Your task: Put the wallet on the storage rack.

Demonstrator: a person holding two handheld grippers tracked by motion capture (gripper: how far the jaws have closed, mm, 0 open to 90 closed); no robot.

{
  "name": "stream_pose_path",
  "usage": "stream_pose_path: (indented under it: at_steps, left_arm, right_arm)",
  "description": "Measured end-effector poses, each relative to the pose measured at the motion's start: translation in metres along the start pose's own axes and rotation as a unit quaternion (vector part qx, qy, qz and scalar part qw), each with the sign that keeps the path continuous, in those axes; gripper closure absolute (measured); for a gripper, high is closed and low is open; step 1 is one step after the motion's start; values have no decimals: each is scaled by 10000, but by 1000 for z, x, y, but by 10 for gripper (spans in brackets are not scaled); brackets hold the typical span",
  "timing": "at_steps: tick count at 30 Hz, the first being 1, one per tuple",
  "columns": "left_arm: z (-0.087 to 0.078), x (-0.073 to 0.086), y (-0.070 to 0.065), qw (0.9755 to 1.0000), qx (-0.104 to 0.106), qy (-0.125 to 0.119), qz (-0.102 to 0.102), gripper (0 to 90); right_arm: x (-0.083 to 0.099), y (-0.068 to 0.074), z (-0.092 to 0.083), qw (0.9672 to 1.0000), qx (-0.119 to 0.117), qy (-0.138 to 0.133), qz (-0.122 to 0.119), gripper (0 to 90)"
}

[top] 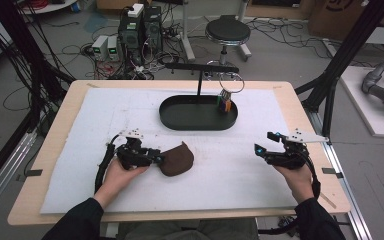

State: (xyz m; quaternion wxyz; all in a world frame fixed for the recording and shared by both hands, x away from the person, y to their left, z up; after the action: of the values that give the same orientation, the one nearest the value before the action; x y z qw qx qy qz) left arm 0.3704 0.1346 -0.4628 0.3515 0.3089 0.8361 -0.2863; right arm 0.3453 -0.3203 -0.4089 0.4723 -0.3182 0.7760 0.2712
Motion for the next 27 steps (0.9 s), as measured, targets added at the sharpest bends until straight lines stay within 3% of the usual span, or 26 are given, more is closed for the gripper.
stream_pose_path:
  at_steps: [4,9,13,18,21,22,24,27]
  left_arm:
    - [-5,-3,-3,9996,-71,-148,216,669]
    - [-10,-8,-10,9976,-110,-347,584,720]
    - [-14,-14,-20,9928,-47,-609,1030,752]
    - [-16,-19,-34,9831,99,-859,1615,773]
    - [-17,-21,-43,9754,157,-938,1991,780]
    - [-18,-22,-47,9713,180,-999,2151,781]
    - [-19,-23,-53,9666,255,-1058,2322,784]
    - [-20,-24,-59,9617,372,-1142,2464,786]
  right_arm:
    - [0,0,-1,10000,4,-12,23,249]
    - [0,0,0,10000,-8,-24,13,251]
    - [-2,2,0,10000,-59,-62,4,254]
    - [-4,7,4,9997,-219,-92,-32,254]
    - [-7,11,8,9992,-370,-114,-111,257]
    - [-7,13,9,9990,-416,-112,-117,257]
    - [-9,17,14,9984,-529,-127,-175,257]
    - [-12,24,21,9969,-755,-135,-192,258]
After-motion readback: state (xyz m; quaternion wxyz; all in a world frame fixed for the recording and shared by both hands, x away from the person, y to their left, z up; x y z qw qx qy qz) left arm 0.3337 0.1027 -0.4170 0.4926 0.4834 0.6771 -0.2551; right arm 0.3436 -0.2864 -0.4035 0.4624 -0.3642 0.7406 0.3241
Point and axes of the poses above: each handheld gripper's, and its own axes: z roughly forward along the jaws, x roughly out of its underside, y roughly to its left, the point moved 3 cm from there along z, roughly forward along the jaws, and after that the axes turned 9 degrees about -x, right-handed, at the moved point
